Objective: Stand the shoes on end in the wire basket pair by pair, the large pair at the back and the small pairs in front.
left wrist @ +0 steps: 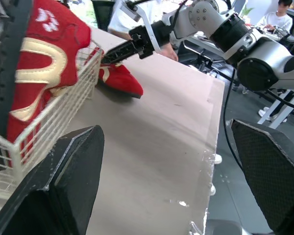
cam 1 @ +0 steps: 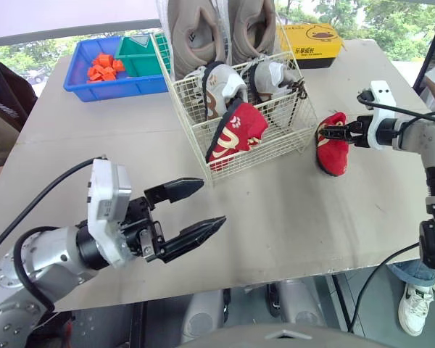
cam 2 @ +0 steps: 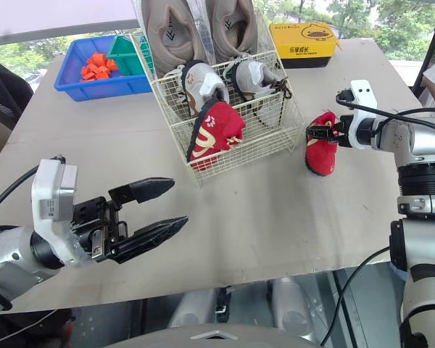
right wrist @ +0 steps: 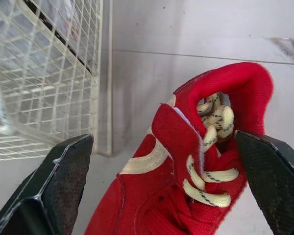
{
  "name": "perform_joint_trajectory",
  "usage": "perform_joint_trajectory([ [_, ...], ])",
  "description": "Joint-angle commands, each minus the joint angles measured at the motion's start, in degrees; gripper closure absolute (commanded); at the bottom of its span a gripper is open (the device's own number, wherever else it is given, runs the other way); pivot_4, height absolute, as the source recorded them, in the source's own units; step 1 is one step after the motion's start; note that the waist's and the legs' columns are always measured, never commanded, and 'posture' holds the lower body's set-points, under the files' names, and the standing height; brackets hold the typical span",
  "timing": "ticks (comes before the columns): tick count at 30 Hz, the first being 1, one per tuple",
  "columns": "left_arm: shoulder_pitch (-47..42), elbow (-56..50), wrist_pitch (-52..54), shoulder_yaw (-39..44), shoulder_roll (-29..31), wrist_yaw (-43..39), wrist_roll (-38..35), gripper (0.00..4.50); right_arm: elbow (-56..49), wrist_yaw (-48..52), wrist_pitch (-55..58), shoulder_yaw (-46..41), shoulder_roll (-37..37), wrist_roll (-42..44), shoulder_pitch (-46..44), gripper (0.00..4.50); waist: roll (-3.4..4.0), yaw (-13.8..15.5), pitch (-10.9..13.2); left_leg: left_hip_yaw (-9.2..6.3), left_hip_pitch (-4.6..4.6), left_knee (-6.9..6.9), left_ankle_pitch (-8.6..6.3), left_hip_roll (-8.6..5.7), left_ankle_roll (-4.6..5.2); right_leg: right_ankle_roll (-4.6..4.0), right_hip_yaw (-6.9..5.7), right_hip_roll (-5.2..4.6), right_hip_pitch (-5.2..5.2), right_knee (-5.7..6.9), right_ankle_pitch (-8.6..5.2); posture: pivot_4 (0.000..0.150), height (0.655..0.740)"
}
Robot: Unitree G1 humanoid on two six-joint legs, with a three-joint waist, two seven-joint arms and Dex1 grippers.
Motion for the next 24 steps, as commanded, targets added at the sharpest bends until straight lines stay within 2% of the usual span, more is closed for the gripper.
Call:
perform_joint_trajectory([
  [1,0.7,-2.1,-2.2,0.4,0.3,0.7,-0.9,0.04,-5.9,-0.4,2.3,-4.8,-0.9,2.2,0.0,0.00,0.01,0.0,0.0,-0.01,-0.01,-0.01,0.00,0.00,0.00,0.00,-0.01,0.00,-0.01,0.00,0.00,0.150,0.7400],
  [5,1.1,-2.2,-3.0,0.1,0.5,0.9,-0.5,0.04,-9.4,-1.0,3.6,-5.0,-1.6,1.9,2.0,0.00,0.02,0.0,0.0,-0.02,-0.04,-0.01,0.00,0.00,0.00,0.00,-0.02,0.01,-0.04,-0.01,0.00,0.150,0.7400],
  [9,0.3,-1.9,-3.8,-0.9,1.0,1.2,-0.6,0.04,-7.9,-1.2,4.1,-3.1,-2.4,0.1,3.2,0.00,0.02,0.1,0.0,-0.03,-0.07,0.00,0.00,0.00,0.00,0.00,-0.04,0.00,-0.03,-0.04,0.00,0.150,0.7400],
  [14,-2.5,-1.3,-3.8,-2.6,2.7,1.6,-1.0,0.04,2.5,0.0,-2.0,2.6,0.8,-4.7,-0.2,0.00,0.02,-0.4,0.0,0.05,-0.02,0.00,0.00,0.00,0.00,0.00,0.03,0.06,-0.04,-0.04,0.00,0.150,0.7400],
  [17,-3.1,-1.1,-3.6,-3.1,3.4,1.8,-0.9,0.00,8.0,1.6,-6.3,4.8,2.2,-7.3,-2.1,1.36,0.05,-0.5,0.0,0.12,0.00,-0.03,0.00,0.02,0.00,0.00,0.13,0.14,-0.06,-0.03,0.00,0.150,0.7400],
  [20,-2.3,-1.8,-3.6,-2.7,3.7,2.7,-1.3,0.00,13.2,2.8,-11.1,5.2,3.5,-9.1,-3.6,2.96,0.05,-0.5,0.0,0.12,-0.20,-0.03,0.00,0.04,0.00,0.09,0.13,0.15,-0.26,-0.04,0.05,0.150,0.7400],
  [23,-2.0,-1.8,-3.7,-2.0,4.3,3.0,-1.7,0.00,15.0,3.8,-13.3,4.9,3.2,-10.2,-4.2,4.33,0.03,-0.7,0.0,0.14,-0.29,-0.01,0.00,0.04,0.00,0.23,0.14,0.14,-0.33,-0.04,0.15,0.150,0.7400],
  [24,-2.1,-1.6,-3.7,-1.8,4.5,3.1,-1.9,0.00,15.1,4.1,-13.6,4.6,3.0,-10.5,-4.2,4.44,0.04,-0.7,0.0,0.14,-0.28,-0.01,0.00,0.04,0.00,0.23,0.15,0.14,-0.33,-0.04,0.14,0.150,0.7400],
])
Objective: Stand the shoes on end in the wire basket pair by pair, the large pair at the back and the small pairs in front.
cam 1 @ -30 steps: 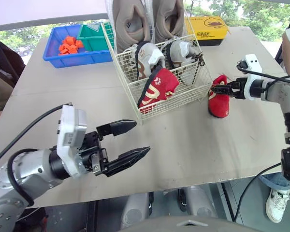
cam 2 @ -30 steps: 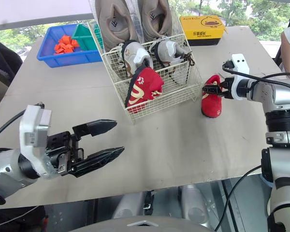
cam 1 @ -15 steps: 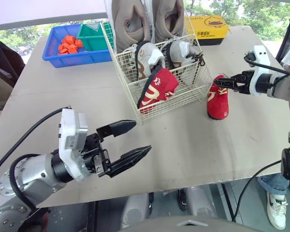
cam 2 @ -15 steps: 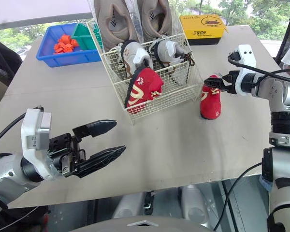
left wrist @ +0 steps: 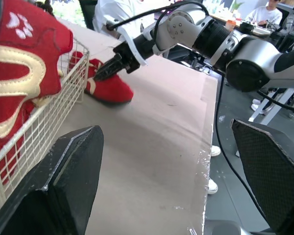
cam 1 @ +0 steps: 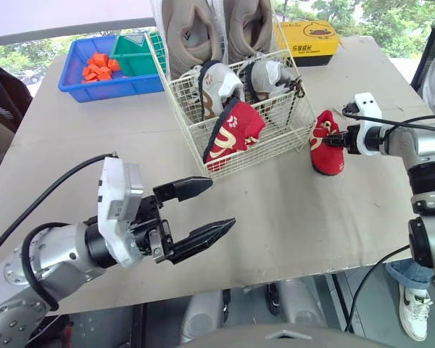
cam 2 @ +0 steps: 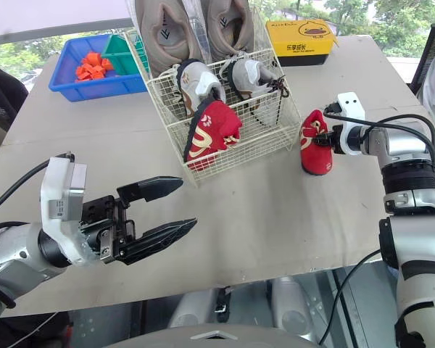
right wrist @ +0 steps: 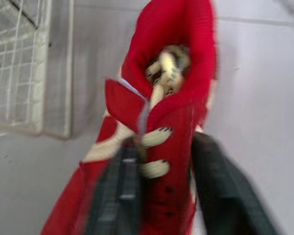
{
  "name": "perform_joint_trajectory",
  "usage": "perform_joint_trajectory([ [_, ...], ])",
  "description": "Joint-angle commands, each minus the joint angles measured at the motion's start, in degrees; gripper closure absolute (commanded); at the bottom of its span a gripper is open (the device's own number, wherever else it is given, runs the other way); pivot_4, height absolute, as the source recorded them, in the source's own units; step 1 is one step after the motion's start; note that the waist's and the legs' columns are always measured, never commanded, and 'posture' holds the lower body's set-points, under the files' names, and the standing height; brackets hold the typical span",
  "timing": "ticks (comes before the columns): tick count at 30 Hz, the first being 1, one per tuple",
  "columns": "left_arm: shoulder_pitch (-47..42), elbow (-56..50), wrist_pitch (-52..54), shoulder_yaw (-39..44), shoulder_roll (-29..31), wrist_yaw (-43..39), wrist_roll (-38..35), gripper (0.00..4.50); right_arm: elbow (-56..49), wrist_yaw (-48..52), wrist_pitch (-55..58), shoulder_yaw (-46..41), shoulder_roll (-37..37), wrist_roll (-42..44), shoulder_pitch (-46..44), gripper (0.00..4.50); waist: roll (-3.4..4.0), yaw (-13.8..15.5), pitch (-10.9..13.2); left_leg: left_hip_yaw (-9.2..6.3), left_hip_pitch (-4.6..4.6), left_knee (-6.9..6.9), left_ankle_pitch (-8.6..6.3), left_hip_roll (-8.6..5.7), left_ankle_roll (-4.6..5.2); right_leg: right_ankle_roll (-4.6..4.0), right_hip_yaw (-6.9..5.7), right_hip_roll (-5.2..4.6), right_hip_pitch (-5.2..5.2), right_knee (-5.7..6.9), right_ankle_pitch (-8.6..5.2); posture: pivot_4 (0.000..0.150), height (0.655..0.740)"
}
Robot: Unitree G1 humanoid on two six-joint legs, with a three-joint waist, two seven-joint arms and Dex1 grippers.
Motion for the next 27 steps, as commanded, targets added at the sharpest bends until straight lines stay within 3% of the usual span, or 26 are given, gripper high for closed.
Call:
perform_joint_trajectory([
  [1,-0.3,-1.1,-1.1,2.3,1.2,0.5,-1.5,0.00,-1.3,0.9,-2.1,-1.4,-1.4,-1.0,-0.8,4.44,0.01,0.0,0.0,0.00,0.00,0.00,0.00,0.00,0.00,-0.02,0.00,0.00,0.00,0.00,-0.01,0.150,0.7400],
  [4,-0.6,0.6,-1.2,2.2,1.2,-0.3,-1.0,0.00,-10.9,1.1,-3.0,-5.0,-4.5,0.2,3.6,4.44,0.02,0.3,0.0,-0.01,-0.11,0.00,0.00,0.00,0.00,-0.13,0.00,0.00,-0.12,0.04,-0.08,0.150,0.7400],
  [11,-5.6,3.5,-1.1,-2.4,0.7,-1.3,0.4,0.00,-36.7,4.1,2.8,-21.7,-6.8,15.5,11.7,4.44,0.28,0.8,0.2,-0.10,-0.56,-0.02,0.01,0.00,-0.02,0.04,-0.11,-0.01,-0.53,0.11,0.02,0.150,0.7400],
  [16,-7.6,4.7,-0.9,-4.8,-0.1,-1.9,1.0,0.00,-45.6,2.4,0.5,-25.7,-1.6,22.3,13.7,4.44,0.23,0.4,0.1,-0.05,-0.39,-0.02,0.00,0.13,0.00,0.03,-0.03,0.18,-0.45,0.14,0.01,0.150,0.7400],
  [20,-7.3,5.1,-0.9,-3.5,0.0,-3.0,1.9,0.00,-49.1,-3.4,-9.0,-28.7,11.8,27.6,12.9,4.44,0.25,0.3,0.1,0.09,-0.27,0.05,0.01,0.15,-0.01,0.03,0.17,0.28,-0.45,0.31,0.02,0.150,0.7400],
  [24,-4.5,1.9,-3.1,-2.9,-3.8,1.4,2.9,0.00,-48.9,-4.9,-26.4,-22.4,20.4,18.6,16.4,4.44,0.25,0.6,0.1,0.16,-0.31,0.05,0.01,0.17,-0.01,0.03,0.32,0.30,-0.50,0.34,0.01,0.150,0.7400],
  [27,-0.2,-0.9,-4.9,-2.0,-5.8,1.7,8.5,0.00,-45.3,-4.9,-39.6,-16.4,22.2,9.0,19.1,4.44,0.19,0.6,0.1,0.24,-0.34,0.05,0.11,0.14,-0.19,0.04,0.36,0.20,-0.51,0.28,0.02,0.150,0.7400],
])
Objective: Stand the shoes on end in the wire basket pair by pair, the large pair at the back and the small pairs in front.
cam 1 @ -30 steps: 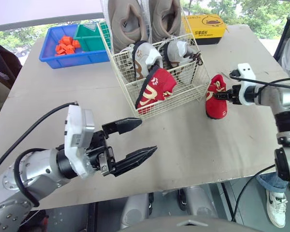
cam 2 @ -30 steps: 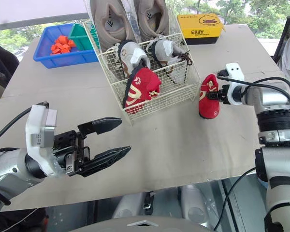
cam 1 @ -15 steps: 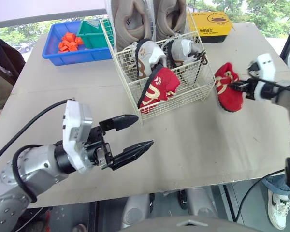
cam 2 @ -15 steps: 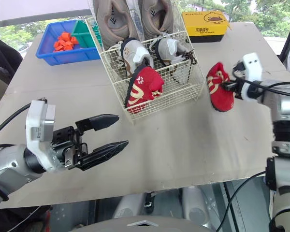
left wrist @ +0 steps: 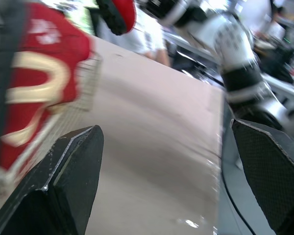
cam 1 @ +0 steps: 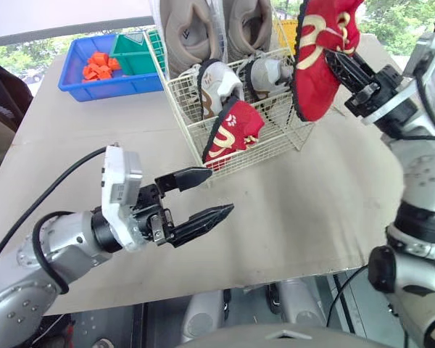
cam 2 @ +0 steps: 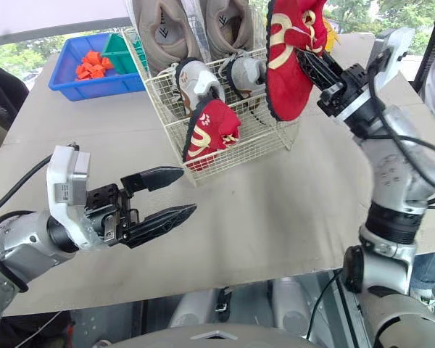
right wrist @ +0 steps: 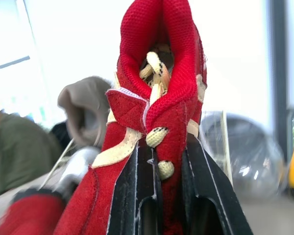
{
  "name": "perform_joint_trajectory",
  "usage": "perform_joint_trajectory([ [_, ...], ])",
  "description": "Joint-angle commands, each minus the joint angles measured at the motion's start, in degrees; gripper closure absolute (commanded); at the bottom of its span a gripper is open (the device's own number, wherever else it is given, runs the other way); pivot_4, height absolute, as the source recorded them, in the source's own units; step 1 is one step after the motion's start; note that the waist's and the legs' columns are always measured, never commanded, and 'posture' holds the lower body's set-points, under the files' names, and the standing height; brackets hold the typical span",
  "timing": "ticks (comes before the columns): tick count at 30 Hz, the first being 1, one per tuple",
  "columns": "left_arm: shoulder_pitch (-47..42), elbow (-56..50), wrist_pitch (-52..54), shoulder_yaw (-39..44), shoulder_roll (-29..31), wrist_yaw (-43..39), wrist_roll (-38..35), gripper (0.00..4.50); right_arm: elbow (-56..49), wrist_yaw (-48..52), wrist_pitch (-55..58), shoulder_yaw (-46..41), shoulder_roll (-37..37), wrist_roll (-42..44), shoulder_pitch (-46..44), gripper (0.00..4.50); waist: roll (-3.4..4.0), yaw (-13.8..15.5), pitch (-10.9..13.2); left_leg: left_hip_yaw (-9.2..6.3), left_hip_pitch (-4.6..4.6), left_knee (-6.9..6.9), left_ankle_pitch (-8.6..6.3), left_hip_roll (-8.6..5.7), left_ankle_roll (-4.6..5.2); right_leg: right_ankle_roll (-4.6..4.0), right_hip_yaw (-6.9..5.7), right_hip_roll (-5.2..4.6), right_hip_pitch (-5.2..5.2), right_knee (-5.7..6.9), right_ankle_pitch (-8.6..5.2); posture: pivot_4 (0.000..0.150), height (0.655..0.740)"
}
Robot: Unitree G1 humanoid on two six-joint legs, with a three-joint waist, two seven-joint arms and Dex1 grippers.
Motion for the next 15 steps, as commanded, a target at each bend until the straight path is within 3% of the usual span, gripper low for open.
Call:
perform_joint_trajectory([
  [1,3.3,-4.0,-2.8,2.5,-1.5,0.4,3.4,0.00,3.0,-1.0,-16.0,4.2,1.3,-9.2,2.0,4.44,-0.02,0.0,0.0,0.07,0.03,-0.01,0.03,-0.01,-0.05,0.00,0.03,-0.02,0.01,-0.01,0.00,0.150,0.7400],
  [9,7.5,-5.3,-4.6,4.6,-2.7,1.1,1.2,0.00,21.2,-8.5,-48.0,8.8,6.6,-23.9,4.9,4.44,-0.05,-0.2,0.0,0.10,0.14,-0.01,0.02,0.00,-0.04,-0.03,0.07,-0.01,0.00,0.09,0.01,0.150,0.7400],
  [15,9.1,-5.3,-5.4,6.3,-2.3,1.0,1.6,0.00,36.0,-14.0,-63.9,12.3,7.6,-31.8,5.8,4.44,-0.10,-0.5,-0.1,0.16,0.26,-0.02,0.09,0.00,-0.16,-0.09,0.14,0.01,0.04,0.10,0.01,0.150,0.7400],
])
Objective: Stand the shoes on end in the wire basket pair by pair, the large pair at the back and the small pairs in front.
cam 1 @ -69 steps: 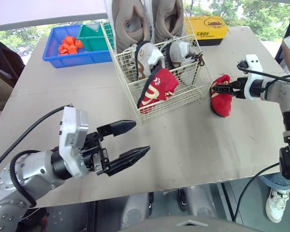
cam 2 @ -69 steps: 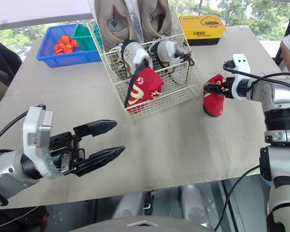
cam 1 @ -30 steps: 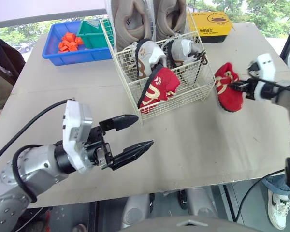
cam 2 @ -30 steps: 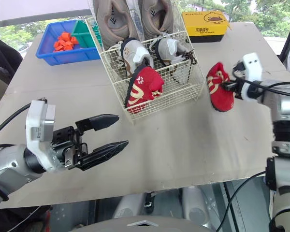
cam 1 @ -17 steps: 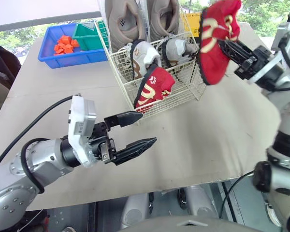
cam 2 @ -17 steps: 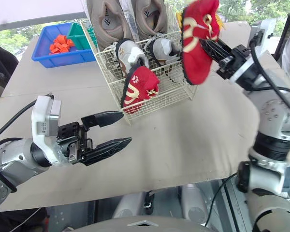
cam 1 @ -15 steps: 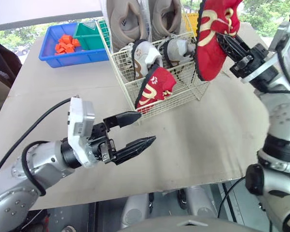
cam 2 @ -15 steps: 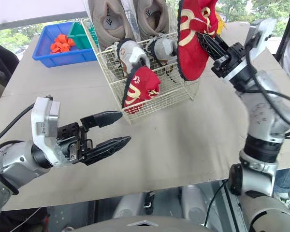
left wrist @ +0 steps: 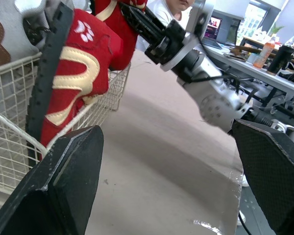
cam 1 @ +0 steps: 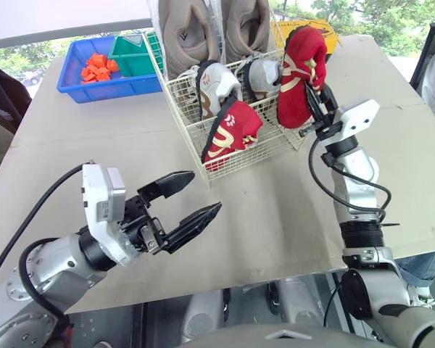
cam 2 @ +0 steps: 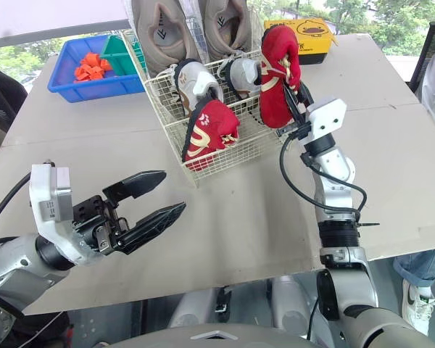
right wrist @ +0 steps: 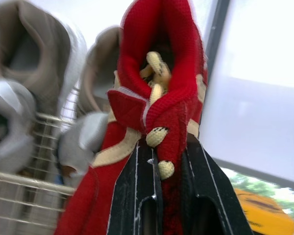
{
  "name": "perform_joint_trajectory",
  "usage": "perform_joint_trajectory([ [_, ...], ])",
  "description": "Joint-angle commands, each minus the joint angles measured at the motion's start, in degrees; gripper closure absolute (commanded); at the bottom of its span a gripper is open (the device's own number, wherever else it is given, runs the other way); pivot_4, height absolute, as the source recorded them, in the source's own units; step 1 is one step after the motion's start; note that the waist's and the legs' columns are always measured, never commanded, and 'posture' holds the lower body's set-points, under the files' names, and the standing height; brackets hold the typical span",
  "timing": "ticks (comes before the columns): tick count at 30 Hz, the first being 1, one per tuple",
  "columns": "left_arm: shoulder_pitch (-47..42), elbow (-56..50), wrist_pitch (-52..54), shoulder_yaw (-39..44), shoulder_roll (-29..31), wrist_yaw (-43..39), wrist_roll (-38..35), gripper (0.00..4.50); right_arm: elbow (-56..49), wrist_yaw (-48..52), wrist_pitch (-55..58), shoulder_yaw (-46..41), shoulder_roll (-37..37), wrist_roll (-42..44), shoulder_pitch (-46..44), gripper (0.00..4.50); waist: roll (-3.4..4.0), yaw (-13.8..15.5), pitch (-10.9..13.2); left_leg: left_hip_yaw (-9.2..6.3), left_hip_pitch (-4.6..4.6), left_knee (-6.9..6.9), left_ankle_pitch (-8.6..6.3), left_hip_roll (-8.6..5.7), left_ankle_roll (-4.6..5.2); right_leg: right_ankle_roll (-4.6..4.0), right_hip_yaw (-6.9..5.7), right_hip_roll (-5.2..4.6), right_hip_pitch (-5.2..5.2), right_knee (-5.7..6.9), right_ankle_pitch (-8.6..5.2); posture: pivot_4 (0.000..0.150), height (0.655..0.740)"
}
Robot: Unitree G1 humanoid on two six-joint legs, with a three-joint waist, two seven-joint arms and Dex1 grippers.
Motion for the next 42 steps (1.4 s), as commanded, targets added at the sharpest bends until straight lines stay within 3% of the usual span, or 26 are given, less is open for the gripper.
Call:
perform_joint_trajectory([
  [1,0.5,-2.4,-1.9,1.6,-0.2,0.3,-0.4,0.00,7.3,-2.8,-9.0,2.0,0.3,-3.6,2.1,4.44,-0.03,0.0,0.0,0.00,0.00,-0.01,0.02,0.00,-0.03,0.01,0.00,0.00,0.00,-0.01,0.00,0.150,0.7400],
  [9,1.2,-2.2,-2.5,1.6,0.0,0.5,-0.2,0.00,15.4,-0.2,-12.0,5.2,-2.4,-3.2,1.9,4.44,-0.19,-0.6,-0.1,0.01,0.21,-0.01,-0.08,0.01,0.14,-0.21,0.03,-0.02,0.21,0.00,-0.11,0.150,0.7400],
  [14,2.3,-1.6,-2.9,1.9,-0.4,-0.2,1.0,0.00,5.7,9.3,-1.9,9.1,-5.4,3.1,7.9,4.44,-0.28,-0.6,-0.2,-0.08,0.94,-0.12,-0.15,0.02,0.24,-0.24,-0.02,-0.03,0.99,-0.09,-0.16,0.150,0.7400],
  [22,2.6,-0.3,-3.8,0.4,-1.4,-1.4,3.9,0.00,-24.4,6.6,39.0,12.9,-9.3,8.4,14.9,4.44,-0.35,0.1,-0.3,-0.18,0.89,-0.14,-0.15,0.03,0.23,-0.24,-0.14,-0.08,0.97,-0.10,-0.17,0.150,0.7400],
  [28,2.2,0.1,-3.9,-0.9,-2.4,-1.6,6.0,0.00,-41.3,1.9,67.8,13.7,-8.5,14.6,14.6,4.44,-0.38,0.1,-0.4,-0.14,0.89,-0.19,-0.16,0.09,0.22,-0.32,-0.15,-0.02,0.89,-0.10,-0.23,0.150,0.7400],
  [36,2.1,1.2,-3.6,0.0,-2.5,-2.8,7.0,0.00,-51.4,0.0,88.5,10.1,-7.8,23.6,13.6,4.44,-0.40,-1.1,-0.4,-0.10,0.89,-0.20,-0.18,0.13,0.22,-0.31,-0.11,0.04,0.84,-0.09,-0.23,0.150,0.7400],
  [39,1.8,1.6,-3.3,0.2,-2.1,-3.1,7.0,0.00,-51.9,-1.3,91.3,7.4,-7.7,24.9,13.8,4.44,-0.43,-1.0,-0.4,-0.16,0.84,-0.22,-0.18,0.14,0.21,-0.31,-0.18,0.05,0.82,-0.12,-0.24,0.150,0.7400],
  [40,1.6,1.8,-3.2,0.3,-2.0,-3.2,6.9,0.00,-52.2,-1.0,91.7,7.1,-8.3,25.1,14.1,3.75,-0.43,-1.0,-0.4,-0.16,0.82,-0.22,-0.18,0.14,0.21,-0.30,-0.18,0.05,0.81,-0.13,-0.24,0.150,0.7400],
  [42,1.4,2.3,-3.1,0.2,-1.8,-3.5,7.0,0.00,-53.0,-0.4,92.6,5.7,-9.3,26.9,14.3,2.99,-0.51,-0.9,-0.5,-0.15,0.81,-0.22,-0.18,0.13,0.21,-0.30,-0.19,0.04,0.82,-0.17,-0.24,0.150,0.7400],
])
